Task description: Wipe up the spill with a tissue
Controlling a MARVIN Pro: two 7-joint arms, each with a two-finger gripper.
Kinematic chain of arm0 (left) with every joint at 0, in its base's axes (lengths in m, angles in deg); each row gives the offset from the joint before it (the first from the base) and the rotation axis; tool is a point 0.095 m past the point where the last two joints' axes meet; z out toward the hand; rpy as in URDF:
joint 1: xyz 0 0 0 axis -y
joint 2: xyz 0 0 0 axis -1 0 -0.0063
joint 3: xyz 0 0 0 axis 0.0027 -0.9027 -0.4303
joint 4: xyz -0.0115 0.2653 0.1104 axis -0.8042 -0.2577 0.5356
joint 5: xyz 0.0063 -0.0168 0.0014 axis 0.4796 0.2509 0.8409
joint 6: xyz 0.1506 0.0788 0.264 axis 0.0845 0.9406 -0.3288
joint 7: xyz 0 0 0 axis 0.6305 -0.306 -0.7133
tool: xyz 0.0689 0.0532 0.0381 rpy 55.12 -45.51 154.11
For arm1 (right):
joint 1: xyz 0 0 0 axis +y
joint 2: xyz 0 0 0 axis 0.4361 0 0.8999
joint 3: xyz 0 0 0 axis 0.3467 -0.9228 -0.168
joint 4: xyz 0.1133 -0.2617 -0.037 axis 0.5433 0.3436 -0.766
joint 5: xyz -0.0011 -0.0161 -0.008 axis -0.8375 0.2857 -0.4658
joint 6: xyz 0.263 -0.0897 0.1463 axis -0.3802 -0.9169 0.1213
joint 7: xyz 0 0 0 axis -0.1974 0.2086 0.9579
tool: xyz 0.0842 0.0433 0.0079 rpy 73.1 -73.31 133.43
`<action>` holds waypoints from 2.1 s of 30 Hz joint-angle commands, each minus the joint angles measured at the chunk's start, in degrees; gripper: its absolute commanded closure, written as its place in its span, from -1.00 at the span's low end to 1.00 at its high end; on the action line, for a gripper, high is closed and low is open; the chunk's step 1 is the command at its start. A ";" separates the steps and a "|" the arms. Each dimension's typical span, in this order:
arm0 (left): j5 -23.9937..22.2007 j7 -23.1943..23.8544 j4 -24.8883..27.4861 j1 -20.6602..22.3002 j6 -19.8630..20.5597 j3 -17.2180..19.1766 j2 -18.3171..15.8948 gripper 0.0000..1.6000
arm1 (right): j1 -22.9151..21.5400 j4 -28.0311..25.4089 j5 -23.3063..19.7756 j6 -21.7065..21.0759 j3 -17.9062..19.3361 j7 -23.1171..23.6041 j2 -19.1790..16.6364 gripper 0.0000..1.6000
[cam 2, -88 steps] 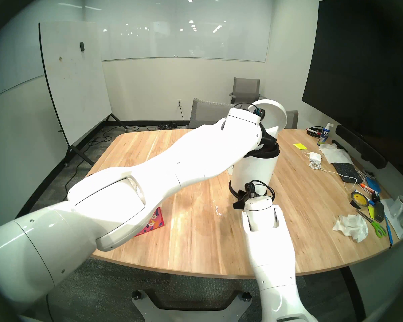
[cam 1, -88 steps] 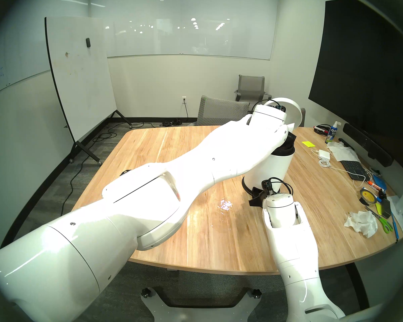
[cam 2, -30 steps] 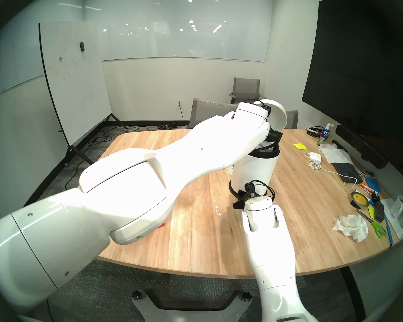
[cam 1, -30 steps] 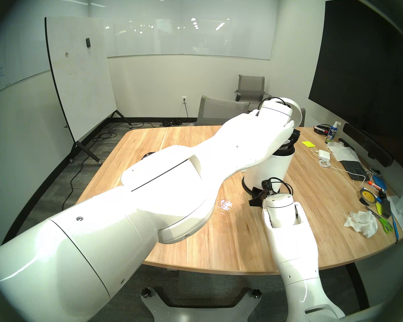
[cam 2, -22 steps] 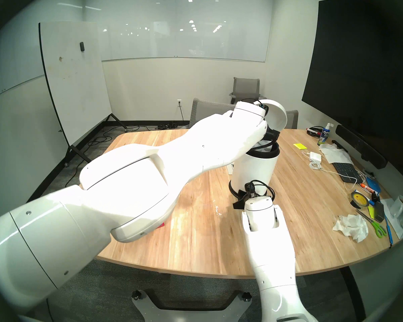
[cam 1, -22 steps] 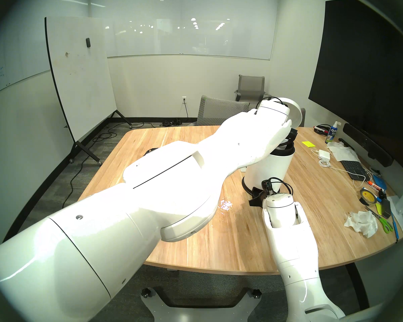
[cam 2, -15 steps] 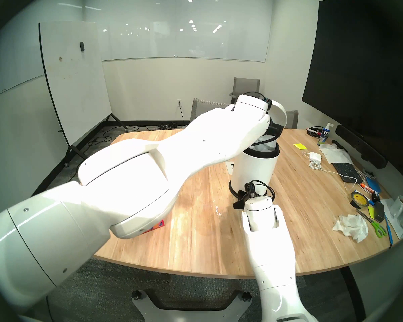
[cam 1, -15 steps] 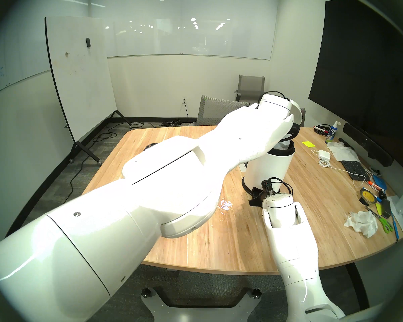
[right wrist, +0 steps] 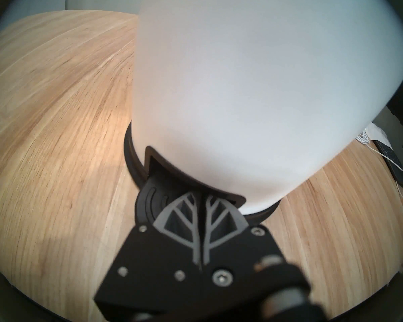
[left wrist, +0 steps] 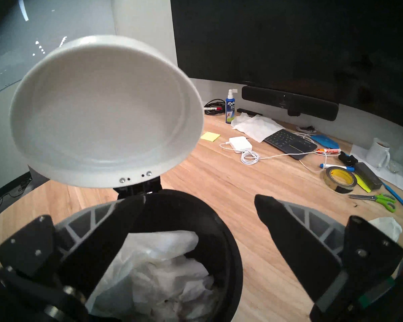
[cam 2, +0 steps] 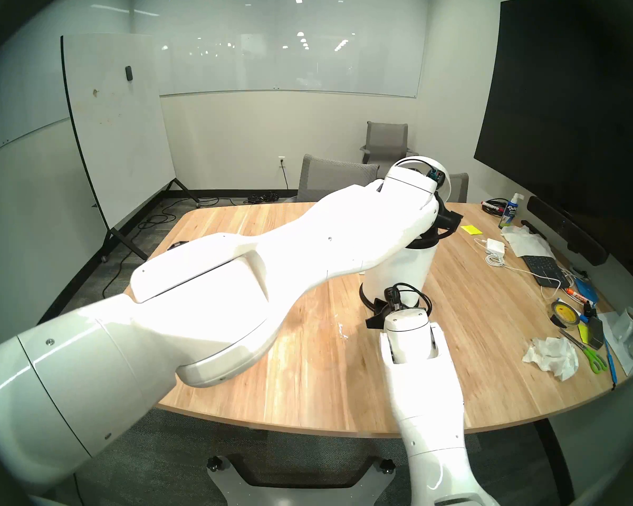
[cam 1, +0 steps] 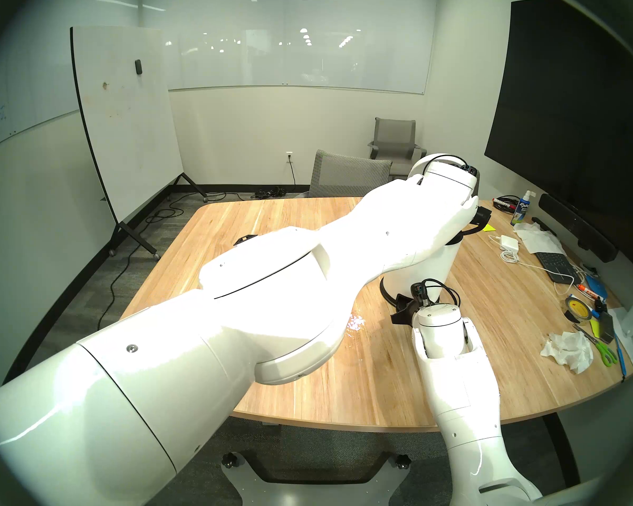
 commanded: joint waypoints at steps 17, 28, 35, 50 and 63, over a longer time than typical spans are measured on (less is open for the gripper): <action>-1.87 -2.71 -2.83 5.17 0.49 2.40 0.32 -1.00 | 2.03 3.09 -0.20 -1.20 -0.35 0.68 0.36 1.00; -2.97 -6.65 0.02 3.57 2.99 3.11 -0.26 -1.00 | 1.97 3.19 -0.20 -1.29 -0.36 0.72 0.35 1.00; -3.78 -11.21 5.60 2.35 6.37 3.71 -2.40 -1.00 | 2.02 3.11 -0.20 -1.22 -0.35 0.68 0.36 1.00; -6.25 -19.67 17.45 -2.71 12.76 4.96 -7.79 -1.00 | 2.12 2.92 -0.19 -1.08 -0.33 0.60 0.39 1.00; -8.26 -26.66 29.38 -8.79 15.43 6.30 -13.35 -1.00 | 2.11 2.95 -0.19 -1.08 -0.33 0.61 0.38 1.00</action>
